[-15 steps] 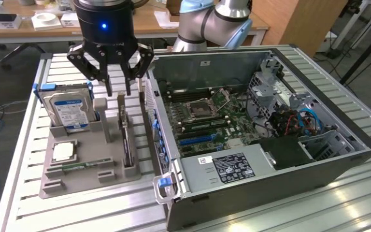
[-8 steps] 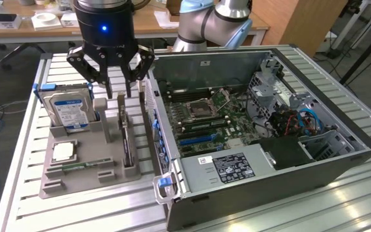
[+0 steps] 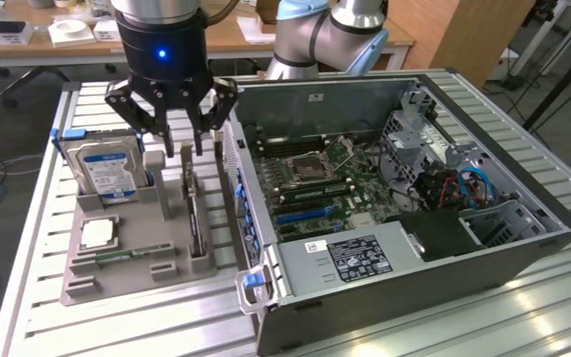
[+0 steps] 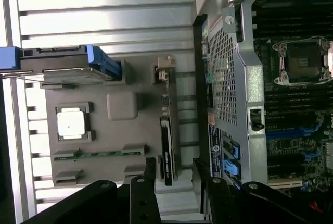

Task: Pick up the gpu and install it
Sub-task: 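Reach for the gpu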

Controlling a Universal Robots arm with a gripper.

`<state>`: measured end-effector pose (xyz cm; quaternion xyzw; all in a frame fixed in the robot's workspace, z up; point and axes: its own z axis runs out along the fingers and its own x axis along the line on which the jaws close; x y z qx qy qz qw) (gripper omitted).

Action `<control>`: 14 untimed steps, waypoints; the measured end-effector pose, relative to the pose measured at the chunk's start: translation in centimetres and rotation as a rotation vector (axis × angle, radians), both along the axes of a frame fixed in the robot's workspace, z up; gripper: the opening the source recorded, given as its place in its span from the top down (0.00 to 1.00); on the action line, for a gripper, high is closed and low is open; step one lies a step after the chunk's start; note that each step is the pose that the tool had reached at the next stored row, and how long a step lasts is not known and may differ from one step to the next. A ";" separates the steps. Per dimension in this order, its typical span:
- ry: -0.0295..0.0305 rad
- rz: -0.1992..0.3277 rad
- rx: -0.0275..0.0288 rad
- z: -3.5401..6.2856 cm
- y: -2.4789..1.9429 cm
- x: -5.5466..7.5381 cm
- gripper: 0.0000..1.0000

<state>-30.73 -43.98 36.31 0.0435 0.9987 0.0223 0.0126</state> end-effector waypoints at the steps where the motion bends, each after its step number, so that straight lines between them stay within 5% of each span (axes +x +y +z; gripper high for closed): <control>1: 0.0001 0.000 -0.0001 -0.15 -0.02 0.0 0.59; 14: 0.0000 0.000 0.0000 -0.76 -0.04 0.0 0.59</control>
